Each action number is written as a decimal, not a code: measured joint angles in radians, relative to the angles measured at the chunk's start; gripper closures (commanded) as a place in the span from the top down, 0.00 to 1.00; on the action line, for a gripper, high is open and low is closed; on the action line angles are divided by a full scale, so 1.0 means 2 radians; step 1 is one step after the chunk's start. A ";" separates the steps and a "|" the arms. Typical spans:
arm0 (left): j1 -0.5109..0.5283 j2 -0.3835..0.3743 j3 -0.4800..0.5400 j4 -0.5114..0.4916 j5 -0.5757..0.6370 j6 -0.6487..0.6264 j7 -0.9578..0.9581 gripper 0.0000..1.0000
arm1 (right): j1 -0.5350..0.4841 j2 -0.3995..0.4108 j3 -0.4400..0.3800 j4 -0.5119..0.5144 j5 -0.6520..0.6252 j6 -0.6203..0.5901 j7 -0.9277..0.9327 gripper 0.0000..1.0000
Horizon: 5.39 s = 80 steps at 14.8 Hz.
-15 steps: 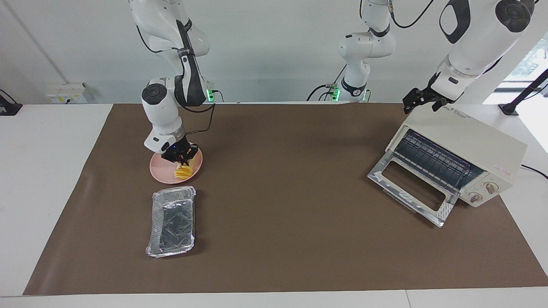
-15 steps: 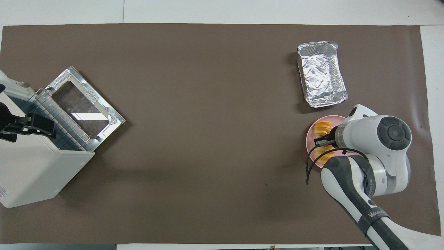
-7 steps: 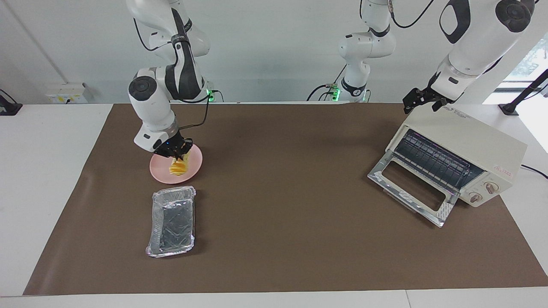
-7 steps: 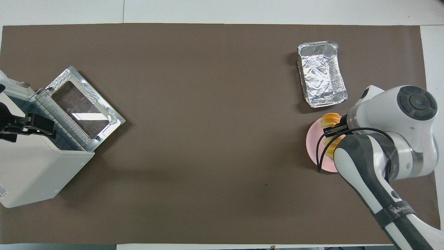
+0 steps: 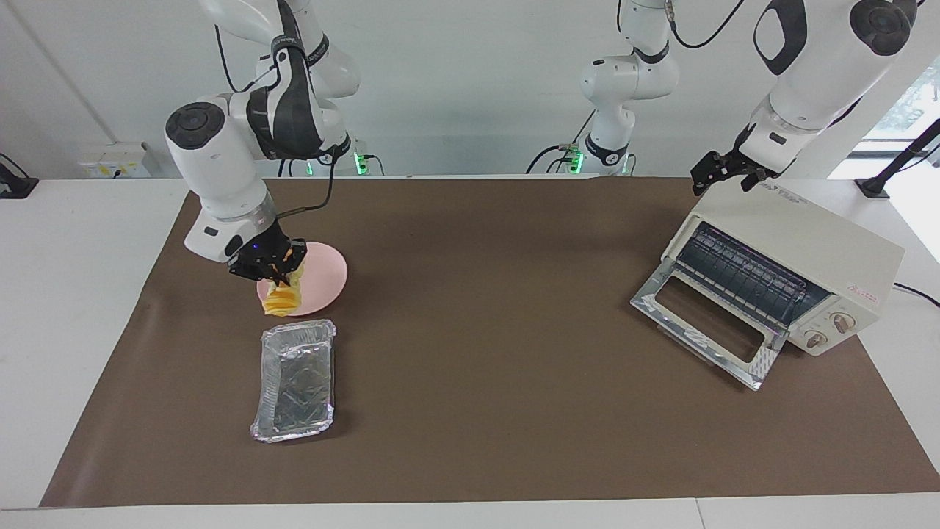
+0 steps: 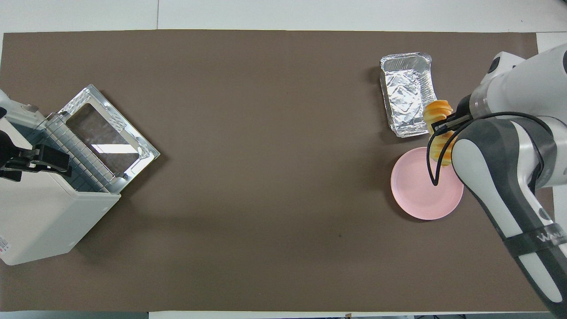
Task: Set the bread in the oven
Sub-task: 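Carry the bread with the right gripper into the foil tray and release, then grasp the edge of the foil tray with the right gripper, then slide the foil tray with the right gripper toward the toaster oven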
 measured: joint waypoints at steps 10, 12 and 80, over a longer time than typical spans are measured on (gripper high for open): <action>0.000 0.000 0.000 0.000 0.000 0.000 0.000 1.00 | 0.007 0.202 0.001 0.222 -0.018 -0.024 -0.019 0.00; 0.000 0.000 0.000 0.000 0.000 0.000 0.000 1.00 | 0.014 0.238 0.001 0.258 -0.018 -0.022 -0.019 0.00; 0.000 0.000 0.000 0.000 0.000 0.000 0.000 1.00 | 0.246 0.115 0.009 0.130 0.038 -0.019 0.425 0.00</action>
